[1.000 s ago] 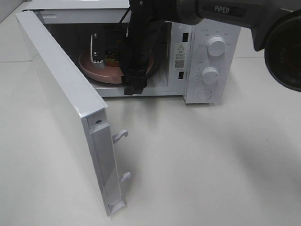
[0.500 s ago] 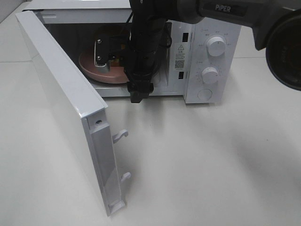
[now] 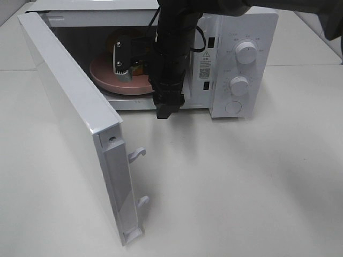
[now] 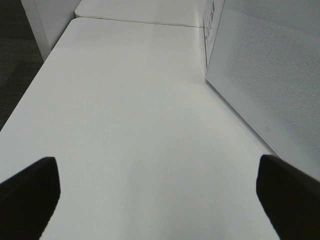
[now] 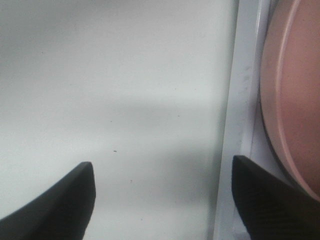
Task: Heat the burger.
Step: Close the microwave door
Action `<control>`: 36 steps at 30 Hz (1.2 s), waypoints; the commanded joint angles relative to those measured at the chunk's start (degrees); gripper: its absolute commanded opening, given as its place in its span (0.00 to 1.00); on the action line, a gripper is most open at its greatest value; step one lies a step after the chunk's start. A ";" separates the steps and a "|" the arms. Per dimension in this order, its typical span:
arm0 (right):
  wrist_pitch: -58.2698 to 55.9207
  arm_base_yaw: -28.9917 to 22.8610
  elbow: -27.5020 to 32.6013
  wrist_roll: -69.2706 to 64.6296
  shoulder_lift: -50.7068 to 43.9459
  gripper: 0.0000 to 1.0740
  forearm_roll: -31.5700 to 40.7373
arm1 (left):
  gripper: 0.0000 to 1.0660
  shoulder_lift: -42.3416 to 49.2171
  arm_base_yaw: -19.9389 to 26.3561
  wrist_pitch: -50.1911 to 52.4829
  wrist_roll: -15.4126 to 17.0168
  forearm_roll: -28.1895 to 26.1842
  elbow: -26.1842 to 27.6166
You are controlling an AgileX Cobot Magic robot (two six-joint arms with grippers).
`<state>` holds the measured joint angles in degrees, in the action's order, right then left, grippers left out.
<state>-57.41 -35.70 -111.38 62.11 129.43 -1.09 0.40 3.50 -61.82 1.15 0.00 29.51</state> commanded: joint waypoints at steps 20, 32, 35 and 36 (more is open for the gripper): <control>2.98 0.00 23.72 -6.82 -20.86 0.72 0.06 | 0.94 0.69 -0.40 0.52 0.00 -0.40 0.06; 3.04 -0.11 37.47 -15.76 -37.70 0.72 -1.60 | 0.94 0.69 -0.40 0.52 0.00 -0.40 0.06; 3.04 0.06 40.68 -19.25 -41.71 0.72 -2.52 | 0.94 0.69 -0.40 0.52 0.00 -0.40 0.06; 3.09 0.06 42.74 -21.72 -44.12 0.72 -2.81 | 0.94 0.69 -0.40 0.52 0.00 -0.40 0.06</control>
<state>-54.43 -35.70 -71.22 44.12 88.24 -3.38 0.40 3.50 -61.82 1.15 0.00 29.51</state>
